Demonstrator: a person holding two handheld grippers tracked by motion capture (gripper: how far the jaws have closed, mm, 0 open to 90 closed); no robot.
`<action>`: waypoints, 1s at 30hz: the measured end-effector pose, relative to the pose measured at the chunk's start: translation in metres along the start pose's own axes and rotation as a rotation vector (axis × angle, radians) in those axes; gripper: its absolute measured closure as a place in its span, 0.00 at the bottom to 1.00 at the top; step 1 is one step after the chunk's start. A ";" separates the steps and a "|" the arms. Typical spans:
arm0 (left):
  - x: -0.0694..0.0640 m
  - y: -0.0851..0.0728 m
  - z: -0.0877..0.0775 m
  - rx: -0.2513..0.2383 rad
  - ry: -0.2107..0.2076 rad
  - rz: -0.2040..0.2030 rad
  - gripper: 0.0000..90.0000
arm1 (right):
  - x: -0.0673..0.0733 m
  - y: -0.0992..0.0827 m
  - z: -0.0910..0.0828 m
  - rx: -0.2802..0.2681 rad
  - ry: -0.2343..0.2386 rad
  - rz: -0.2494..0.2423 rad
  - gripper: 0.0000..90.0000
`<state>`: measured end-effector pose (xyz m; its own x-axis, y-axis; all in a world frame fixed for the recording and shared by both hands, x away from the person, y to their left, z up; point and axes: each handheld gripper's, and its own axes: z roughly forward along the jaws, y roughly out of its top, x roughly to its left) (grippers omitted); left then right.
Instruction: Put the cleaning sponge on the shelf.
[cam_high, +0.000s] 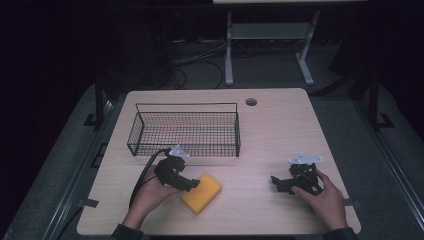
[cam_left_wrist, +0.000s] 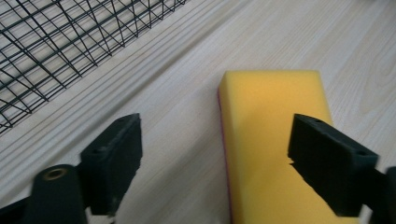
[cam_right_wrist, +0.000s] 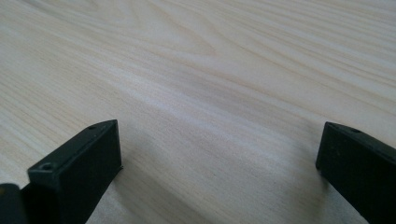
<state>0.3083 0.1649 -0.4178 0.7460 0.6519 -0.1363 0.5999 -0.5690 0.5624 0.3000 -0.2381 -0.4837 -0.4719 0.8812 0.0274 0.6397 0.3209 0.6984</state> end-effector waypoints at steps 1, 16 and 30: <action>-0.001 0.000 0.000 0.003 0.006 0.003 0.14 | 0.000 0.000 0.000 0.000 0.000 0.000 0.00; -0.024 0.008 0.005 0.043 -0.007 0.056 0.05 | 0.000 0.000 0.000 0.000 0.000 0.001 0.00; -0.045 0.010 0.021 0.087 0.011 0.093 0.00 | 0.000 0.000 0.000 0.001 0.000 0.001 0.00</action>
<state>0.2873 0.1193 -0.4233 0.7965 0.5996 -0.0780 0.5519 -0.6681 0.4990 0.2999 -0.2381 -0.4837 -0.4713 0.8815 0.0281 0.6405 0.3202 0.6980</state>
